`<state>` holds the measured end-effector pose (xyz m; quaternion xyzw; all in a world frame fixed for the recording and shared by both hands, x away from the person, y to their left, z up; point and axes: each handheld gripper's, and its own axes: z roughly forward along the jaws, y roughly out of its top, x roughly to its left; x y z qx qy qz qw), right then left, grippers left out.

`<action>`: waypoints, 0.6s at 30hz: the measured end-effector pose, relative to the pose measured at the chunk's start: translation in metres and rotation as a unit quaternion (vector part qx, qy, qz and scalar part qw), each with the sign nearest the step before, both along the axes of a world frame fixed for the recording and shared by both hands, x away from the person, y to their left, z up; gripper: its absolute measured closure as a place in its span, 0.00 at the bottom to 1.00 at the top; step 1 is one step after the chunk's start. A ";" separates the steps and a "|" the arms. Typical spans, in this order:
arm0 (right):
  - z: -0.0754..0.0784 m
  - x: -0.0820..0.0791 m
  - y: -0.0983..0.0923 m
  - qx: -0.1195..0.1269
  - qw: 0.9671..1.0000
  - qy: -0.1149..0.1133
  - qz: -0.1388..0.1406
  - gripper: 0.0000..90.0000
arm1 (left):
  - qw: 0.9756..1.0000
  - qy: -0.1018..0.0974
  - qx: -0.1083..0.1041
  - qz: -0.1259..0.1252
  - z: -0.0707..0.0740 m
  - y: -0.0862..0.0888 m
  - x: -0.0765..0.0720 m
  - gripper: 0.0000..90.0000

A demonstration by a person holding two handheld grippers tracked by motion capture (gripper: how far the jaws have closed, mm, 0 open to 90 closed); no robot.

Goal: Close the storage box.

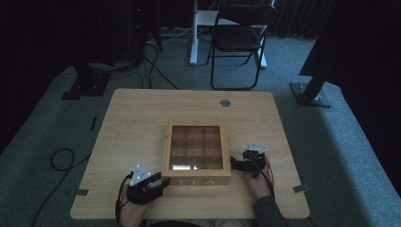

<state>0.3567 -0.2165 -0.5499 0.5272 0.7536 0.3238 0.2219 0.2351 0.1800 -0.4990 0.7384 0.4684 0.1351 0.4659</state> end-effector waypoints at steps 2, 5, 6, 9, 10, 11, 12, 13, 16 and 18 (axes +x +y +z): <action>0.000 0.000 0.000 0.000 1.000 0.000 0.000 0.14 | 1.000 -0.006 -0.010 0.010 0.003 0.006 -0.001 0.59; 0.000 0.000 0.000 0.000 1.000 0.000 0.000 0.14 | 0.999 -0.004 -0.022 0.028 0.003 0.015 -0.001 0.59; 0.000 0.000 0.000 0.000 1.000 0.000 0.000 0.14 | 0.999 -0.003 -0.026 0.032 0.003 0.017 -0.001 0.59; 0.000 0.000 0.000 0.000 1.000 0.000 0.000 0.14 | 0.999 -0.010 -0.028 0.040 0.004 0.021 0.000 0.58; 0.000 0.000 0.000 0.000 1.000 0.000 0.000 0.14 | 0.999 -0.011 -0.030 0.042 0.005 0.021 0.000 0.58; 0.000 0.000 0.000 0.000 1.000 0.000 0.000 0.14 | 0.998 -0.013 -0.030 0.045 0.005 0.022 0.000 0.58; 0.000 0.000 0.000 0.000 1.000 0.000 0.000 0.14 | 0.998 -0.014 -0.032 0.048 0.005 0.022 0.000 0.58; 0.000 0.000 0.000 0.000 1.000 0.000 0.000 0.14 | 0.998 -0.013 -0.032 0.049 0.006 0.023 0.000 0.58; 0.000 0.000 0.000 0.000 1.000 0.000 0.000 0.14 | 0.998 -0.014 -0.033 0.055 0.005 0.025 0.001 0.58; 0.000 0.000 0.000 0.000 1.000 0.000 0.000 0.14 | 0.998 -0.013 -0.031 0.058 0.005 0.026 0.001 0.57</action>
